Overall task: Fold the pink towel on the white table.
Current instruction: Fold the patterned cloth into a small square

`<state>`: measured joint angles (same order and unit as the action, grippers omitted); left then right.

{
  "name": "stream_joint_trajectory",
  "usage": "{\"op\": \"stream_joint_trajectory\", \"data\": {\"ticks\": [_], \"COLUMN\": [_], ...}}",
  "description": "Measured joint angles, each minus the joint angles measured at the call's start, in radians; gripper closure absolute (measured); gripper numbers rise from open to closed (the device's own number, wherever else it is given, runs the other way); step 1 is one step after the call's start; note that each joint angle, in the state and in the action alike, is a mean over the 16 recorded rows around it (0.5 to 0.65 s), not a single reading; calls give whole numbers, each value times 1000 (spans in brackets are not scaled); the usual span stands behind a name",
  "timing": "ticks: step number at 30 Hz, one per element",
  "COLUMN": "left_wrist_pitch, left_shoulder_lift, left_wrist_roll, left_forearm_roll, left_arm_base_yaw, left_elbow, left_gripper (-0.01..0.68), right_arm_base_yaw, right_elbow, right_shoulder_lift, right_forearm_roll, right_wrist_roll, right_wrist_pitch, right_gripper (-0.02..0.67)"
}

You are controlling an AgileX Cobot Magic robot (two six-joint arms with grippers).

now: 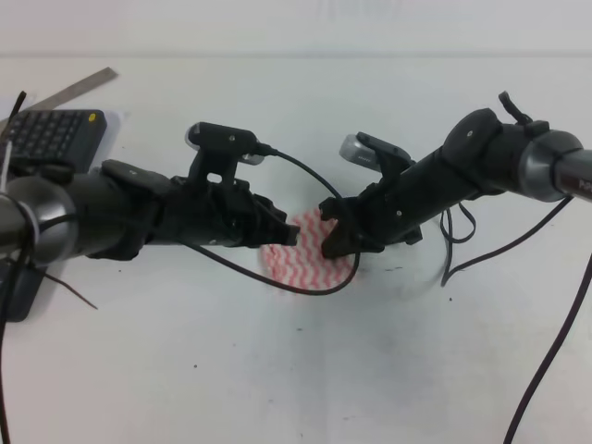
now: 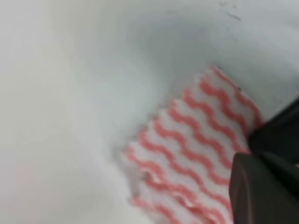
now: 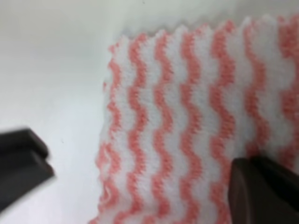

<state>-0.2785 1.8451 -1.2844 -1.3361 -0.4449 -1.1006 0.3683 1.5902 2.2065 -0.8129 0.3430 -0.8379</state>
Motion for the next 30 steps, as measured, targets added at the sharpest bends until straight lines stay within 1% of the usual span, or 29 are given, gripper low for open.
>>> {"op": "stream_joint_trajectory", "data": {"ticks": [6, 21, 30], "left_wrist_pitch": [22, 26, 23], "left_shoulder_lift": [-13, -19, -20], "left_wrist_roll": [-5, -7, -8], "left_forearm_roll": [0, -1, -1], "left_arm_base_yaw": [0, 0, 0], "left_elbow": [0, 0, 0], "left_gripper": [673, 673, 673], "right_arm_base_yaw": [0, 0, 0], "right_elbow": [0, -4, -3], "right_shoulder_lift": [-9, -70, -96], "right_forearm_roll": [30, 186, 179], "right_wrist_roll": [-27, -124, -126], "right_wrist_pitch": [-14, -53, 3], "right_gripper": [651, 651, 651]}}
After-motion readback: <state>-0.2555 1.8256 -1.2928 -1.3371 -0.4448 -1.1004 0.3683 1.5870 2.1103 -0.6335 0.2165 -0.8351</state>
